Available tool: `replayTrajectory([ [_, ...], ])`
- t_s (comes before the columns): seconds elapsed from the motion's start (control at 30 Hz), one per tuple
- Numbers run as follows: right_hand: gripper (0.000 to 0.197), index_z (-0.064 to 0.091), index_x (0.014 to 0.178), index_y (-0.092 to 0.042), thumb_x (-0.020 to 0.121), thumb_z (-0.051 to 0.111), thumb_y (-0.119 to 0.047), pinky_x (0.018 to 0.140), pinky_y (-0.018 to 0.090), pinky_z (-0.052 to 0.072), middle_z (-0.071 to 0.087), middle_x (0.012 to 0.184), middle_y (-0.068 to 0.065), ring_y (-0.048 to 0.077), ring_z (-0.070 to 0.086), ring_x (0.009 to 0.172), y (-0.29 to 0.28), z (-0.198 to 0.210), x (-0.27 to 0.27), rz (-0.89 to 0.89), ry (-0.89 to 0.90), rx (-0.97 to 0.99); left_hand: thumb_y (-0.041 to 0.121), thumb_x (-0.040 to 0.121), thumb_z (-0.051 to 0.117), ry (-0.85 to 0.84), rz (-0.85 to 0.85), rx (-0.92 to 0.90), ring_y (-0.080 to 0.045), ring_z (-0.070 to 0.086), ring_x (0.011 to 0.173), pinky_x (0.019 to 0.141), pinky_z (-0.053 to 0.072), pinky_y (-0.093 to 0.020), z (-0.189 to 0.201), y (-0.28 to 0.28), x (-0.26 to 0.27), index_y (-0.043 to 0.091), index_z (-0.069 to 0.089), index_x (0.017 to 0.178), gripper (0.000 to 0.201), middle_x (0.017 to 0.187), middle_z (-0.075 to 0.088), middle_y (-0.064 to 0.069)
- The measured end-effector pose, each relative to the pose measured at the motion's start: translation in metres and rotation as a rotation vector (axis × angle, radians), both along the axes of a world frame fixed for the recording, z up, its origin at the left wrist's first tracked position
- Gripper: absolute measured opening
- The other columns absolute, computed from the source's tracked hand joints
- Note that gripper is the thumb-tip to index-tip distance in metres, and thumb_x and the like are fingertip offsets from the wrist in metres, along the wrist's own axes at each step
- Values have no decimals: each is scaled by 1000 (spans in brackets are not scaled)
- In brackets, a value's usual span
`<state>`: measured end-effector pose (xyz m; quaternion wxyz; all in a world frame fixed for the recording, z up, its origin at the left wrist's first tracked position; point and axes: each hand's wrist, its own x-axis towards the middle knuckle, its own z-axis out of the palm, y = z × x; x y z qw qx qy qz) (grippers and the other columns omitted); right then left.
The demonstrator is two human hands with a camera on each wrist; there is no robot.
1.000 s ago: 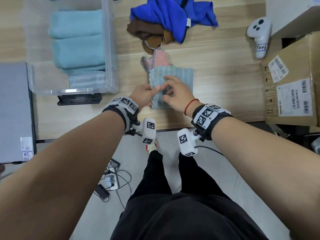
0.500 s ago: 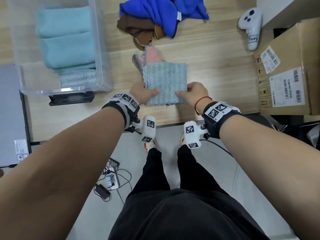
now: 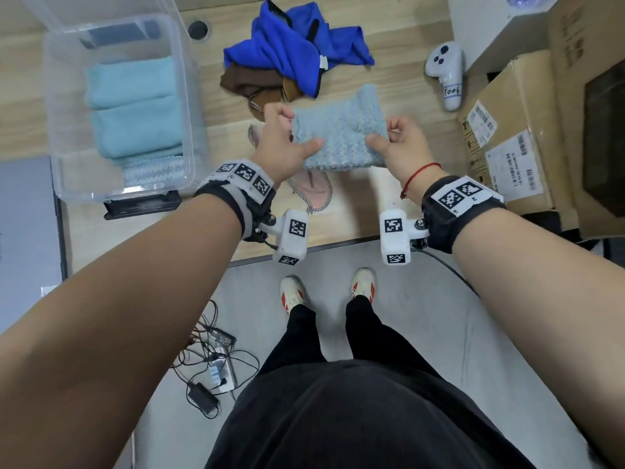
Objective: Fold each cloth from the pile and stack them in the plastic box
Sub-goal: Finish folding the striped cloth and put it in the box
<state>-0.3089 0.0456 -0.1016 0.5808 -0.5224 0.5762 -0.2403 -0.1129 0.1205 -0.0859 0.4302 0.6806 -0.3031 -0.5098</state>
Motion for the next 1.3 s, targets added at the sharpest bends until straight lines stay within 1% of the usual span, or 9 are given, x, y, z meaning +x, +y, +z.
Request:
replayTrajectory([
  [0.07, 26, 43, 84, -21, 90, 64, -6, 60, 21, 54, 65, 84, -1, 3, 66, 68, -1, 1, -23, -21, 22, -6, 5, 77, 73, -66, -93, 11, -23, 60, 72, 64, 54, -45, -1, -4, -18, 23, 34, 105, 52, 93, 59, -18],
  [0.13, 27, 42, 89, -23, 88, 67, -12, 67, 28, 57, 66, 90, 3, 10, 67, 75, 4, -10, -45, -33, 79, 47, 4, 79, 71, -144, -208, 65, -24, 52, 56, 55, 44, -43, -12, 0, -36, 23, 44, 106, 42, 78, 57, -12],
  [0.23, 39, 42, 107, -24, 81, 71, -24, 78, 39, 55, 60, 110, 10, 22, 63, 92, 19, -34, -76, -19, 260, 90, 4, 84, 67, -219, -357, 195, -36, 54, 61, 65, 50, -46, -33, 9, -62, 14, 63, 99, 19, 105, 62, -29],
  [0.37, 26, 52, 101, -21, 84, 67, -9, 61, 31, 47, 58, 94, 7, 20, 56, 74, 41, -59, -98, 107, 316, 118, 5, 85, 65, -194, -400, 386, -18, 62, 86, 86, 51, -31, -64, 22, -81, 27, 71, 78, 23, 116, 67, -9],
  [0.57, 41, 68, 109, -8, 84, 43, 13, 40, 9, 35, 53, 73, 3, 2, 51, 49, 46, -65, -107, 250, 340, 209, -2, 89, 52, -87, -419, 506, -6, 48, 75, 79, 49, -27, -75, 26, -83, 21, 70, 94, 29, 132, 58, -7],
  [0.73, 60, 61, 121, -18, 78, 52, 23, 93, 28, 50, 62, 113, 4, 22, 61, 106, 42, -73, -113, 468, 384, 113, -9, 88, 45, -109, -551, 502, -10, 55, 91, 80, 47, -24, -59, 15, -79, 17, 56, 133, 53, 151, 38, -8],
  [0.9, 48, 65, 114, -19, 78, 64, 13, 89, 31, 50, 56, 103, 3, 18, 56, 90, 35, -81, -110, 528, 504, -44, 5, 77, 76, -478, -963, 489, -23, 38, 136, 110, 33, -36, -50, 10, -76, 23, 37, 147, 81, 153, 33, -1],
  [1.07, 41, 71, 98, -15, 68, 70, 12, 86, 26, 43, 40, 109, 4, 18, 43, 94, 33, -81, -113, 571, 616, -308, 34, 62, 88, -908, -1082, 253, -24, 43, 108, 90, 41, -33, -63, 15, -73, 29, 54, 132, 78, 114, 41, -4],
  [1.3, 47, 69, 96, -22, 63, 70, 11, 92, 41, 45, 51, 134, 4, 29, 44, 122, 35, -77, -117, 849, 680, -577, 64, 54, 80, -1013, -1261, 147, -19, 40, 123, 97, 33, -40, -66, 10, -68, 28, 49, 128, 88, 134, 43, 5],
])
